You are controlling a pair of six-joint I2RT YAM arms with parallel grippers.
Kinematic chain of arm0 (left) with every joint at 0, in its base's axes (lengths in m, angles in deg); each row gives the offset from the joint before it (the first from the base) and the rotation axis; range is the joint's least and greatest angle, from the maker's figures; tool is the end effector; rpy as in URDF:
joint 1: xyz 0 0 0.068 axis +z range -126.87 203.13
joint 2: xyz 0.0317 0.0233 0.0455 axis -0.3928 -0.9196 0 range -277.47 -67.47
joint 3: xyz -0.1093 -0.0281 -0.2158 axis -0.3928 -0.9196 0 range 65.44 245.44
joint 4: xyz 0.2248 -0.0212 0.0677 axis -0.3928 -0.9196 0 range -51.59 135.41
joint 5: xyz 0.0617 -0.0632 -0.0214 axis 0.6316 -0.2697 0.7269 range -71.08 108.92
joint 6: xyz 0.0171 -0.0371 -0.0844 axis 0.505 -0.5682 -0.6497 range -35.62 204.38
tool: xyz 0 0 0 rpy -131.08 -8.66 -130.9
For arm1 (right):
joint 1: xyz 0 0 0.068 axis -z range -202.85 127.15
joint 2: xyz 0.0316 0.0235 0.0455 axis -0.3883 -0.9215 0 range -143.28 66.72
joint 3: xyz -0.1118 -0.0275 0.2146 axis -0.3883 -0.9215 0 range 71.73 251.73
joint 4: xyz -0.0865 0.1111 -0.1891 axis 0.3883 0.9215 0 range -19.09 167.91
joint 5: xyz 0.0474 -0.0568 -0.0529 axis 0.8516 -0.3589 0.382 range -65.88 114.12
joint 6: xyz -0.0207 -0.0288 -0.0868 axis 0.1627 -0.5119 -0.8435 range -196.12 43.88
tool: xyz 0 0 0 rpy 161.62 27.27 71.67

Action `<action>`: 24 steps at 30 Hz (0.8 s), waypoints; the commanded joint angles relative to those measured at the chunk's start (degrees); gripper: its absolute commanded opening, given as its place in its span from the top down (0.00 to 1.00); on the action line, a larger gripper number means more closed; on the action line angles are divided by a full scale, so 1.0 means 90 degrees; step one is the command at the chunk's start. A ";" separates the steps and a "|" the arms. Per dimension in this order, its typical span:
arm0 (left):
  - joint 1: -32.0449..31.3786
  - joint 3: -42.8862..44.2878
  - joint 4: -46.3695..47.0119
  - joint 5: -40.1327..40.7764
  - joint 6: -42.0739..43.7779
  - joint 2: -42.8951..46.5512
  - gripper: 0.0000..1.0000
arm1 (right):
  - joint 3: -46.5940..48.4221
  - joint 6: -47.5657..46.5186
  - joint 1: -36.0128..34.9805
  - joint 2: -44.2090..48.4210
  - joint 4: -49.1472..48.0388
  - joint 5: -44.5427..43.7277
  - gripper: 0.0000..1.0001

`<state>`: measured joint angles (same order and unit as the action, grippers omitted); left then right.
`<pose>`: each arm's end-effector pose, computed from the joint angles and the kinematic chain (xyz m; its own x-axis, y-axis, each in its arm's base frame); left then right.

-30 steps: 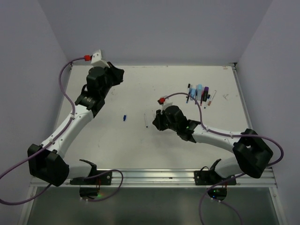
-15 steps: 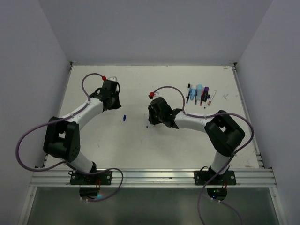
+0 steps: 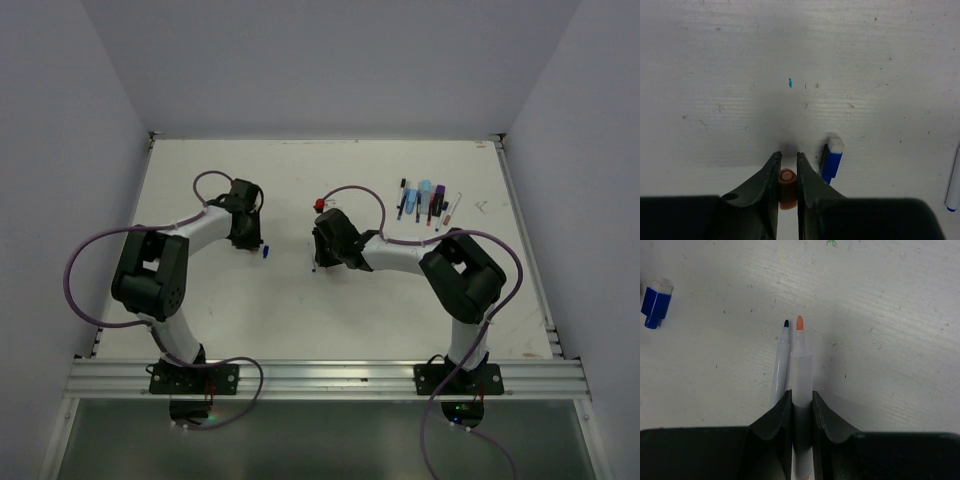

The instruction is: Open the pen caps

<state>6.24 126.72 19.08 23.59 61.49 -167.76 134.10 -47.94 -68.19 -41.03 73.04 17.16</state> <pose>0.3219 -0.0905 0.1094 -0.9011 -0.1317 -0.4131 -0.1016 0.9904 -0.0942 0.2838 0.2726 0.1070 -0.7632 -0.1052 -0.6376 -0.3268 0.9140 0.2403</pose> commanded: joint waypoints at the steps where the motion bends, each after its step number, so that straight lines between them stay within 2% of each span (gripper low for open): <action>1: 0.0040 0.0057 0.0142 -0.0430 0.0083 -0.0116 0.82 | 0.0199 0.0150 -0.0001 -0.0157 -0.0002 -0.0154 0.81; 5: 0.0050 0.0037 0.0191 -0.0489 0.0054 -0.0282 0.80 | 0.0170 0.0228 -0.0001 -0.0177 -0.0003 -0.0125 0.77; 9: 0.0030 -0.0002 0.0230 -0.0704 0.0005 -0.0331 0.76 | 0.0121 0.0276 0.0009 -0.0148 -0.0002 -0.0135 0.68; 18: -0.0018 -0.0109 0.0171 -0.0675 -0.0112 -0.0234 0.69 | 0.0101 0.0394 0.0077 0.0135 0.0076 -0.0125 0.63; 24: -0.0018 -0.0012 0.0083 -0.0538 -0.0298 0.0108 0.65 | 0.0258 0.0404 0.0418 0.0876 0.0544 -0.0164 0.49</action>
<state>6.22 126.72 20.67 18.76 60.33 -169.01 134.53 -45.01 -66.64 -39.65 75.09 17.18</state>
